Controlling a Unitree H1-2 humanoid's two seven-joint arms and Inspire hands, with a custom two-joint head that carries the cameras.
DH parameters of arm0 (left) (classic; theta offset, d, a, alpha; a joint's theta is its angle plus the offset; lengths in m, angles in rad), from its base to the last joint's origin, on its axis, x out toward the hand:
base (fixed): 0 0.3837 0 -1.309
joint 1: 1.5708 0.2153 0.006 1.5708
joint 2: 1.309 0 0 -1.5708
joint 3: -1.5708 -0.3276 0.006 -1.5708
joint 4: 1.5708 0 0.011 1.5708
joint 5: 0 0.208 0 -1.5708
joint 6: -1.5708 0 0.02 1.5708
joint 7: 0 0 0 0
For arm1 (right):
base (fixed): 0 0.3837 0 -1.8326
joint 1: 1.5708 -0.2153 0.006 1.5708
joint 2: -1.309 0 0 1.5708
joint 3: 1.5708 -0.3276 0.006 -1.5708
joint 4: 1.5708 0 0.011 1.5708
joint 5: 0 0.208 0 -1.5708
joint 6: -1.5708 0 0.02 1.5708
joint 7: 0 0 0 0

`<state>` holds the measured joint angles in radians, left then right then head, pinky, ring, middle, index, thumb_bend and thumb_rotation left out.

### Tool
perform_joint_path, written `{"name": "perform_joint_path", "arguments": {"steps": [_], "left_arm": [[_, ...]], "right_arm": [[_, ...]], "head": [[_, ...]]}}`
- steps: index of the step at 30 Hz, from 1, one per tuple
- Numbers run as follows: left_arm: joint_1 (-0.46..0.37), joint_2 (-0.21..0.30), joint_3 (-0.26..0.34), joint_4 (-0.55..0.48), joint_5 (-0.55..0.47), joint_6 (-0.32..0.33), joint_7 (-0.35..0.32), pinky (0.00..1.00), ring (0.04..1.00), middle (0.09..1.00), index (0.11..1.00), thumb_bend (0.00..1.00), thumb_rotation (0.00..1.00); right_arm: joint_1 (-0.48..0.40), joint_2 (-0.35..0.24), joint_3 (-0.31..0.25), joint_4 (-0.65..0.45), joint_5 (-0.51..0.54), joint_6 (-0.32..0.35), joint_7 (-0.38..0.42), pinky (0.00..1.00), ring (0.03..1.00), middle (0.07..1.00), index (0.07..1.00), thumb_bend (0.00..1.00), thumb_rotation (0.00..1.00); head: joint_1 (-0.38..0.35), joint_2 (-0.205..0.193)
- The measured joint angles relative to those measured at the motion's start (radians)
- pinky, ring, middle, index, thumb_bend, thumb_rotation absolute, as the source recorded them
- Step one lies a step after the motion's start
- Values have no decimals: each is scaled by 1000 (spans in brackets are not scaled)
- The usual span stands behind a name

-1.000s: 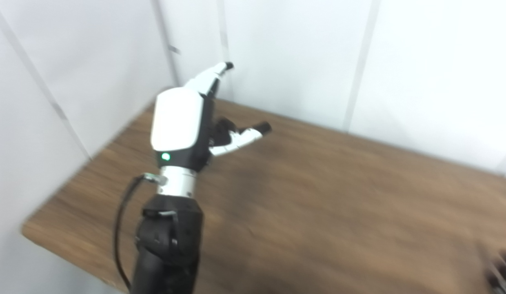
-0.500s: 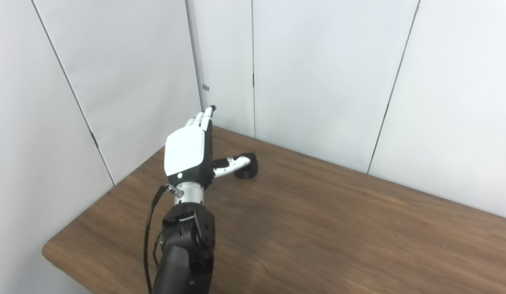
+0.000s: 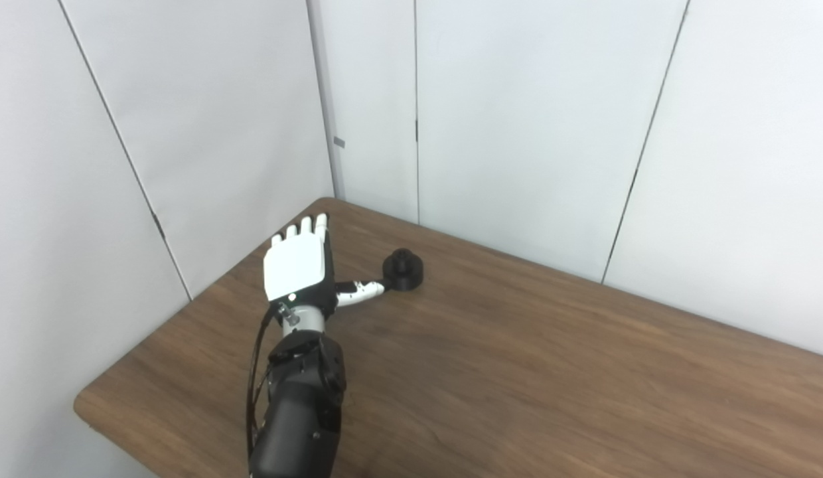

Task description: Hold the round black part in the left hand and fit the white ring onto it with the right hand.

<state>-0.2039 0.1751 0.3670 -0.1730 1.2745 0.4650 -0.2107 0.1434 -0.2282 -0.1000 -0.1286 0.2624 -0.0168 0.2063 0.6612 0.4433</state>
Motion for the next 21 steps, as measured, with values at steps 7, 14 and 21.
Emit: {"name": "perform_joint_path", "arguments": {"steps": [7, 14, 21], "left_arm": [[-7, 14, 9, 57, -111, 2, -6, 1000, 1000, 1000, 984, 1000, 674], [-6, 49, -18, 184, -157, 3, 19, 1000, 1000, 1000, 978, 1000, 660], [-7, 69, -43, 266, -196, 3, 78, 1000, 1000, 1000, 974, 1000, 643]], "right_arm": [[1, 0, 0, -1, 0, -1, 0, 1000, 1000, 1000, 1000, 765, 1000], [8, 0, 0, -8, -5, -2, -3, 1000, 1000, 1000, 1000, 774, 1000], [16, 0, 0, -12, -7, -8, -7, 996, 1000, 1000, 1000, 752, 1000]], "head": [[-12, 3], [-31, 9], [-43, 14]]}}
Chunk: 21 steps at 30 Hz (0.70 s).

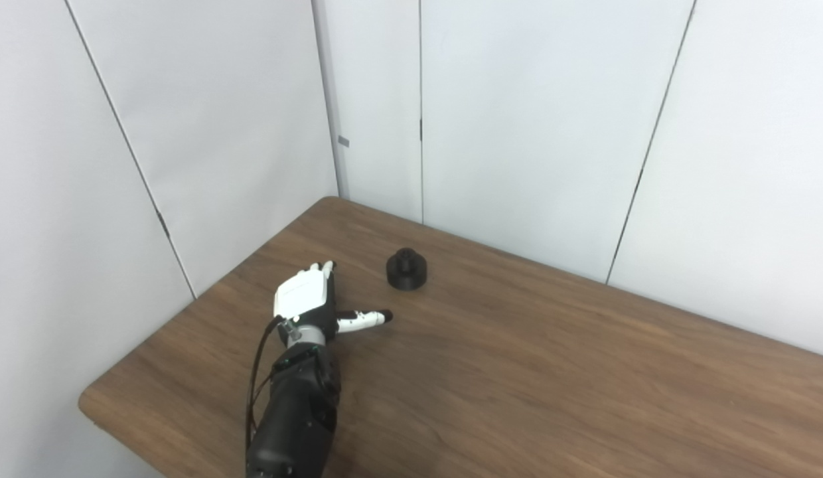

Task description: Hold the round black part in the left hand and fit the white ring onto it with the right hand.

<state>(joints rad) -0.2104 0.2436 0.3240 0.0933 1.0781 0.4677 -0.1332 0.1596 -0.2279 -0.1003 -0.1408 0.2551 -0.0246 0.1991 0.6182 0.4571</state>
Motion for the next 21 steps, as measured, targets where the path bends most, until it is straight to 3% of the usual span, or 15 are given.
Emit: {"name": "perform_joint_path", "arguments": {"steps": [21], "left_arm": [[-67, 42, -86, 139, -14, 0, 76, 1000, 1000, 1000, 967, 1000, 602]], "right_arm": [[68, 1, 0, -47, 5, -19, -4, 1000, 1000, 1000, 1000, 760, 992]], "head": [[-49, 12]]}}
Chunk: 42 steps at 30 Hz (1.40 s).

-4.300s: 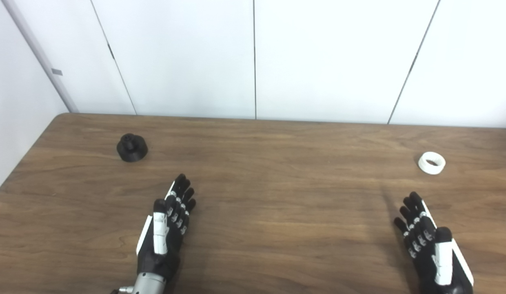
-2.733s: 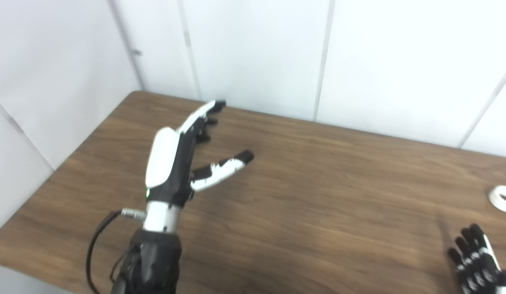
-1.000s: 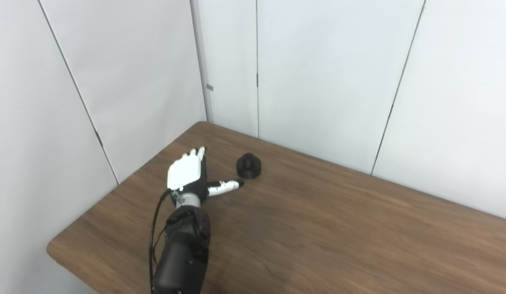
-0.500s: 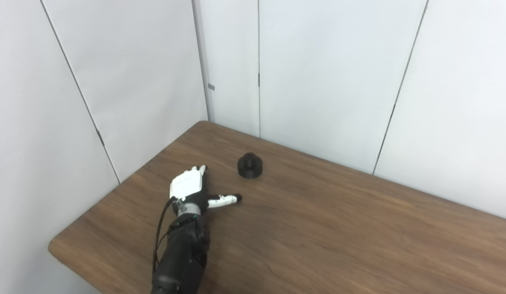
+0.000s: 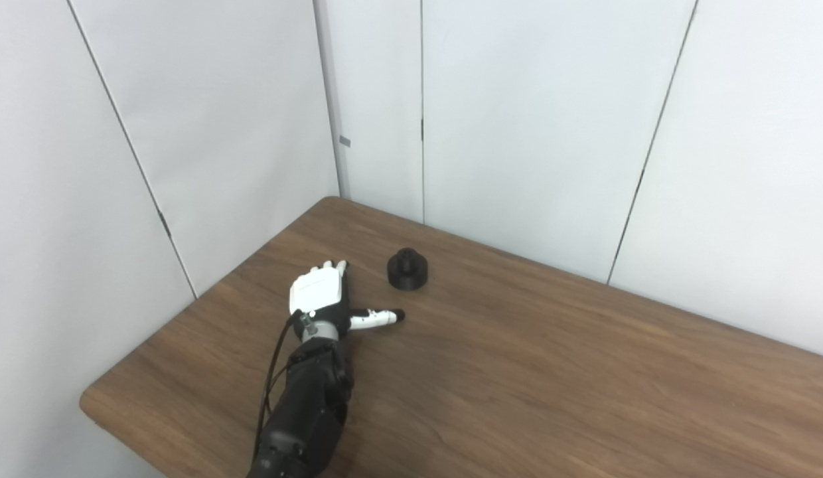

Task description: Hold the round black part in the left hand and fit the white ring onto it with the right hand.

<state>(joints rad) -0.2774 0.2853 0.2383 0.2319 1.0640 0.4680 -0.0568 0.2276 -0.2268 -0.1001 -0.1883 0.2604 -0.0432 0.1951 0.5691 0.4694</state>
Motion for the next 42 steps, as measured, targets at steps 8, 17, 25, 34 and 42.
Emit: {"name": "perform_joint_path", "arguments": {"steps": [8, 17, 25, 34, 42], "left_arm": [[-34, 10, -40, 17, -25, 0, 1, 1000, 1000, 1000, 968, 1000, 615], [-56, 24, -83, 46, -104, 0, 15, 1000, 1000, 1000, 967, 1000, 604], [-78, 32, -120, 78, -133, 1, 31, 1000, 1000, 1000, 966, 1000, 615], [-104, 36, -155, 112, -171, 1, 59, 1000, 1000, 1000, 961, 1000, 602], [-104, 47, -171, 113, -207, 1, 80, 1000, 1000, 1000, 957, 1000, 584]], "right_arm": [[28, 0, 4, -19, 2, -11, 1, 1000, 1000, 1000, 1000, 743, 980], [80, 0, 6, -44, -5, -44, 8, 998, 1000, 1000, 1000, 692, 997], [117, 1, 11, -65, -2, -58, 8, 991, 997, 1000, 1000, 654, 1000], [145, 0, 18, -80, -6, -76, 7, 983, 999, 1000, 1000, 643, 1000], [167, -5, 21, -80, -5, -105, 14, 992, 1000, 1000, 1000, 618, 1000]], "head": [[-35, 6], [-78, 20], [-97, 37], [-107, 43], [-121, 49]]}}
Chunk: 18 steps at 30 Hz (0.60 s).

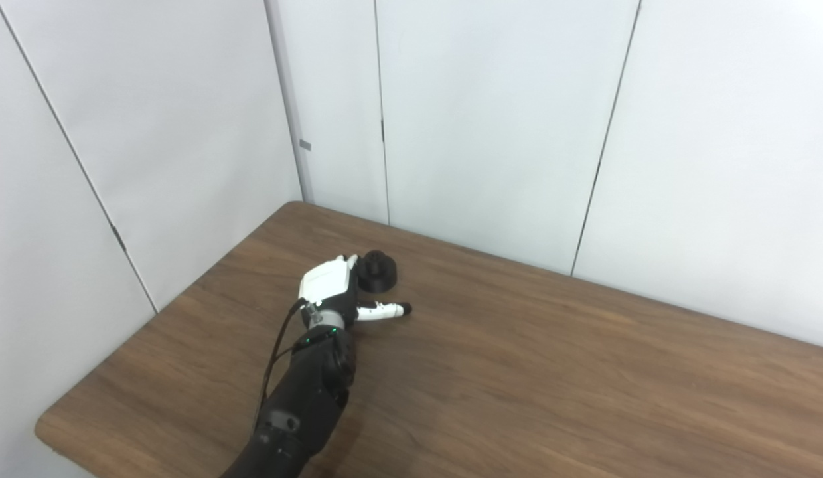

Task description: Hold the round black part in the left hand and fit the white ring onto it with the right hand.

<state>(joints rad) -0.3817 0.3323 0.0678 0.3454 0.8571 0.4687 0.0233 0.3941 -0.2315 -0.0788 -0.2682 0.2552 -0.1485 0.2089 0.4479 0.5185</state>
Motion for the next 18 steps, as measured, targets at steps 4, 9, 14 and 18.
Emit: {"name": "perform_joint_path", "arguments": {"steps": [4, 9, 14, 18], "left_arm": [[0, 2, -4, 1, -14, 0, 9, 1000, 1000, 1000, 961, 1000, 578], [-1, 10, -10, 8, -27, 0, 14, 1000, 1000, 1000, 968, 1000, 600], [0, 28, -15, 11, -31, 0, 14, 1000, 1000, 1000, 964, 1000, 595], [0, 43, -11, 11, -44, 0, 23, 1000, 1000, 1000, 960, 1000, 556]], "right_arm": [[19, -1, 2, -14, 5, 1, 0, 996, 1000, 1000, 1000, 614, 1000], [34, -2, 6, -19, 6, -8, 0, 971, 990, 998, 990, 581, 1000], [34, -6, 10, -14, -8, -20, 1, 969, 995, 1000, 993, 631, 1000], [34, -7, 10, -14, -8, -20, 0, 978, 998, 1000, 991, 636, 1000]], "head": [[-3, 8], [-9, 12], [-15, 14], [-18, 17]]}}
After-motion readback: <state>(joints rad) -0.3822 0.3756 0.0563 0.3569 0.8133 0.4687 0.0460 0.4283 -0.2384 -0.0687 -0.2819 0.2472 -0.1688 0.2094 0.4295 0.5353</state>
